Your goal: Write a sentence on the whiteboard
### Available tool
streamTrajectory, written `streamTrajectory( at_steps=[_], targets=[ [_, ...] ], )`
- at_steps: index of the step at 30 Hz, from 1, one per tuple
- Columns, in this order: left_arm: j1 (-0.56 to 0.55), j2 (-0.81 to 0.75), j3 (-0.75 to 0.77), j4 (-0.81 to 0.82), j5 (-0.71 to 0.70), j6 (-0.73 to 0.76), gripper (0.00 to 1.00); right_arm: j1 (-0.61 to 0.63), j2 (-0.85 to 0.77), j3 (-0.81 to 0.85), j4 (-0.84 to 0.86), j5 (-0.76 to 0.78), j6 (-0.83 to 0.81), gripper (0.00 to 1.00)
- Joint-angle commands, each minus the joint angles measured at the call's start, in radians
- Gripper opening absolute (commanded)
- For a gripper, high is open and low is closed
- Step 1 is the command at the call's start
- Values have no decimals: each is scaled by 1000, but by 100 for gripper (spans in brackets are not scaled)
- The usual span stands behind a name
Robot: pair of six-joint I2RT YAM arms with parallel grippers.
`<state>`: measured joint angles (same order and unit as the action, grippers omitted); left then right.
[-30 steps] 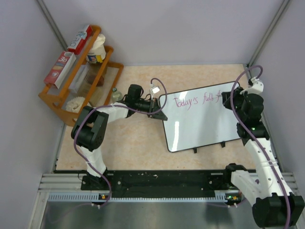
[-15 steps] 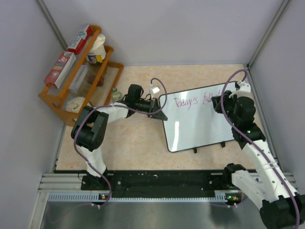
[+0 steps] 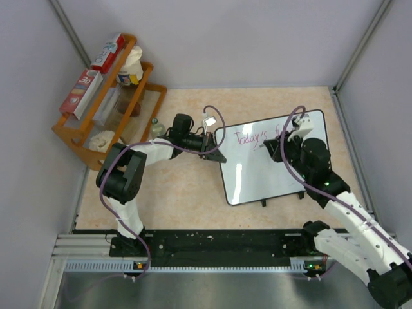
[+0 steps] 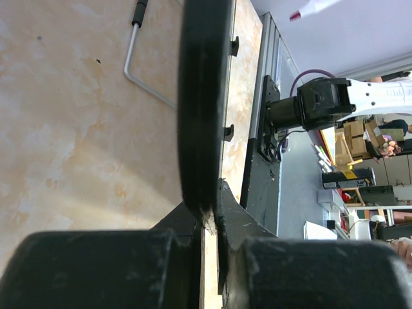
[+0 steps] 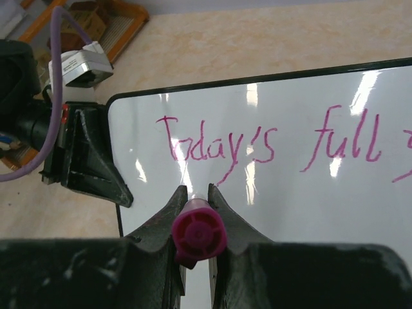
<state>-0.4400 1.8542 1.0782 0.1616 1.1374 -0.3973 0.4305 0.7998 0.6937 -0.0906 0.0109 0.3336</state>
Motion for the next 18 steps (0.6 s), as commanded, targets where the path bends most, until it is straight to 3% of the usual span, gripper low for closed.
streamTrajectory(
  at_steps=[1, 18],
  targets=[
    [-23, -10, -32, -54, 21, 100, 0, 91, 10, -5, 81, 29, -36, 0],
    [-23, -12, -32, -56, 22, 103, 0, 287, 114, -56, 232, 161, -8, 0]
  ],
)
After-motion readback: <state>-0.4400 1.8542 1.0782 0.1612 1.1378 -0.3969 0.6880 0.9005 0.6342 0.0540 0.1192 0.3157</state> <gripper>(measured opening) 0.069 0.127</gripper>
